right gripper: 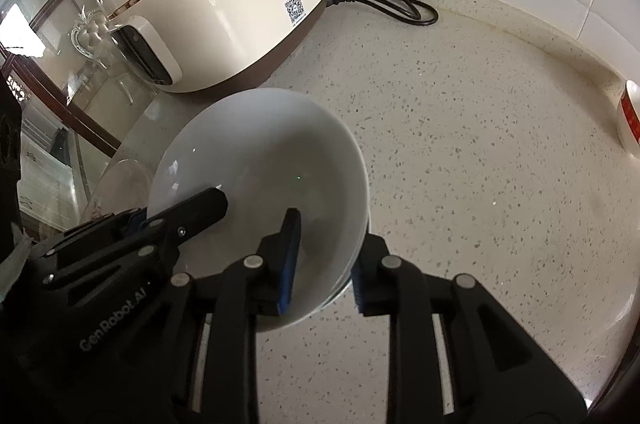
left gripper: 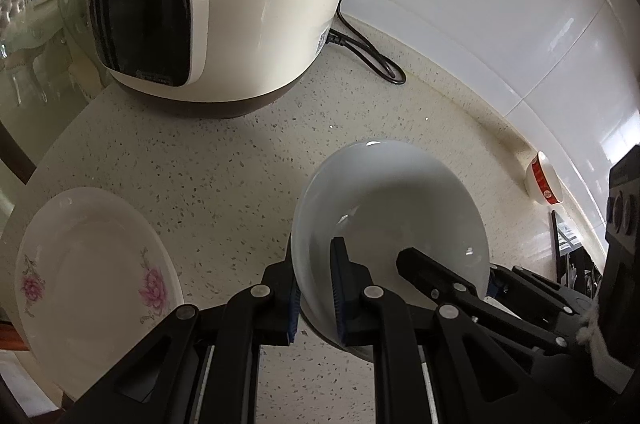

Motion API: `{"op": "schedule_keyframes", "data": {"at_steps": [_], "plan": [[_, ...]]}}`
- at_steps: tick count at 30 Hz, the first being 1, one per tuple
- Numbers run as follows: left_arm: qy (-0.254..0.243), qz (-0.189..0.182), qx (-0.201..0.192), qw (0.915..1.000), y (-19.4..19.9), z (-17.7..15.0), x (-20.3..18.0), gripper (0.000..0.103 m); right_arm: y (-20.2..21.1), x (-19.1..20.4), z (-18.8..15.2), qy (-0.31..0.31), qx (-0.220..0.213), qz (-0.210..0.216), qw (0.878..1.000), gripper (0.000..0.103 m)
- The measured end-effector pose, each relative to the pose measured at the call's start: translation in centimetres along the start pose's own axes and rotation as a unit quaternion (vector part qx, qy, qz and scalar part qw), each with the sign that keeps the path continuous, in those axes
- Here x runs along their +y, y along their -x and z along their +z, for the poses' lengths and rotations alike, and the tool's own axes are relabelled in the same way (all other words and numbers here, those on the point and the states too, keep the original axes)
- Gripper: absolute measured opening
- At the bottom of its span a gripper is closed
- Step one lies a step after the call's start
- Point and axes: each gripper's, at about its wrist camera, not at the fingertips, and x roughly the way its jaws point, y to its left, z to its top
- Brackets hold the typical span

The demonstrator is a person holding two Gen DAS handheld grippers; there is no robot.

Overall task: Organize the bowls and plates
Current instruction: 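Lower the white bowl into the first white bowl with both grippers, then open both grippers to release the nested bowl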

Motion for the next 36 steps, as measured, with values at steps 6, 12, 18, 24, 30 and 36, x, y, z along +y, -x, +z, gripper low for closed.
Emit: {"op": "schedule_keyframes", "data": {"at_steps": [6,12,18,24,30,36], "plan": [[0.007,-0.013,0.02,0.9997,-0.3,0.1,0.4,0.017,0.4,0.0,-0.1,-0.011,0.02,0.007,1.0,0.027],[0.004,-0.023,0.024,0.9994,-0.2,0.0,0.8,0.017,0.9,-0.2,-0.2,-0.021,0.022,0.019,0.999,0.029],[-0.01,-0.019,0.013,0.9997,0.0,0.1,0.7,0.014,2.0,-0.3,0.1,-0.016,0.003,0.028,0.999,0.053],[-0.008,-0.02,0.022,0.9995,0.2,0.3,0.7,0.02,1.8,-3.0,-0.2,-0.074,0.003,0.042,0.996,0.053],[0.012,0.0,0.015,0.9998,1.1,1.0,1.2,0.055,1.3,-4.5,-0.7,-0.113,0.007,0.052,0.992,0.053],[0.052,-0.024,-0.024,0.9981,2.7,2.1,3.1,0.062,1.3,-6.1,-1.4,-0.159,0.004,0.074,0.985,0.055]]}}
